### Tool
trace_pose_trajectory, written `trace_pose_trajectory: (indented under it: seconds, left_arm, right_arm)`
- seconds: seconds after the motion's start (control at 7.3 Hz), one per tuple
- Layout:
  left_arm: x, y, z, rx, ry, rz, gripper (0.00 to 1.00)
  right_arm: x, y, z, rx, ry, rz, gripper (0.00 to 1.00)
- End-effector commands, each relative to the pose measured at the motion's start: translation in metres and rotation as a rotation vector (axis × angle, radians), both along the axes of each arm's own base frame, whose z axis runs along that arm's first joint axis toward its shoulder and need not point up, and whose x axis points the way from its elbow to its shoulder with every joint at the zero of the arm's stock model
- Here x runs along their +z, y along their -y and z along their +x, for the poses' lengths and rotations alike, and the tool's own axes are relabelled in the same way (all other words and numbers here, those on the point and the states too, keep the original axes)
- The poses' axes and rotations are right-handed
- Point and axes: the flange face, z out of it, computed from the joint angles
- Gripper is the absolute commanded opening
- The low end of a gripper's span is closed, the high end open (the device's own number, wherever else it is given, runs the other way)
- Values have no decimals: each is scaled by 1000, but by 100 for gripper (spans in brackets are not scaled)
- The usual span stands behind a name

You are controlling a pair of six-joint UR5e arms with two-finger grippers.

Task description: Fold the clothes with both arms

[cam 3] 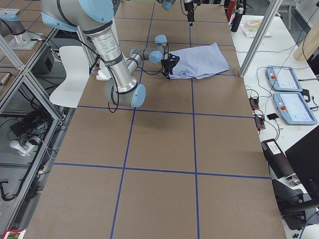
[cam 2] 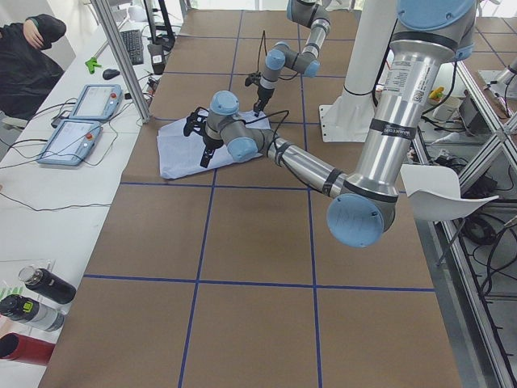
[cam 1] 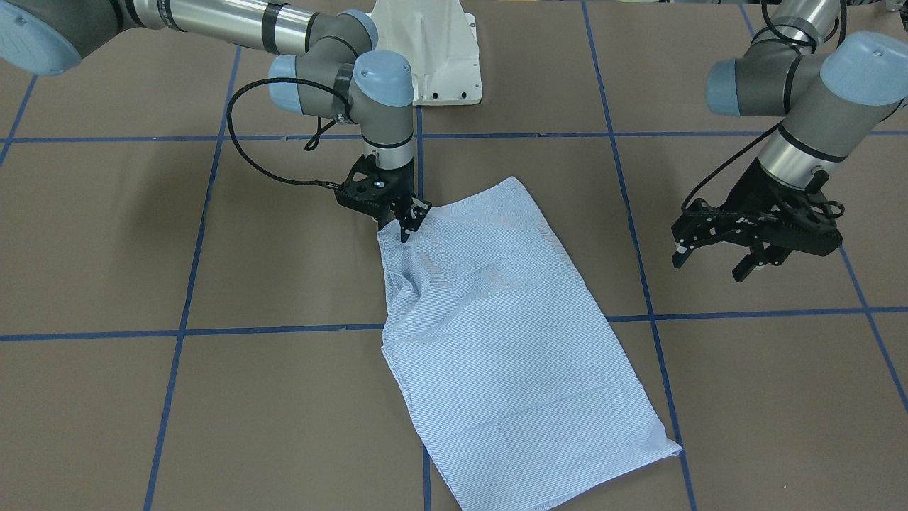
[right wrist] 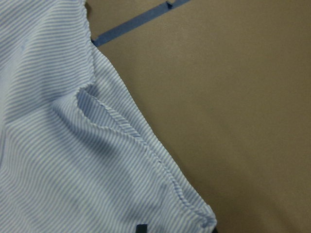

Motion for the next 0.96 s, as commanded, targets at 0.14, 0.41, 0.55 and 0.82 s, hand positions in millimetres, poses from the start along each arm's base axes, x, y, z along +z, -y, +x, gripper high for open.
trace_pose_trajectory:
  seconds: [0.14,0.41,0.55,0.82]
  left_arm:
    - [-2,0,1,-1,-3,1,100]
    - [-3,-1,0,-1,-5,2,100]
    - [-5,-2,1,1,-7,4,100]
    - [-7,-3,2,3,-9,6,100]
  right_arm:
    - [0,4,3,5,-14,-2,0]
    - [-4,13,15,13,-20,-8,0]
    - [-8,8,30,14,-11,-6,0]
    - [2,-35,77,0,14,5,0]
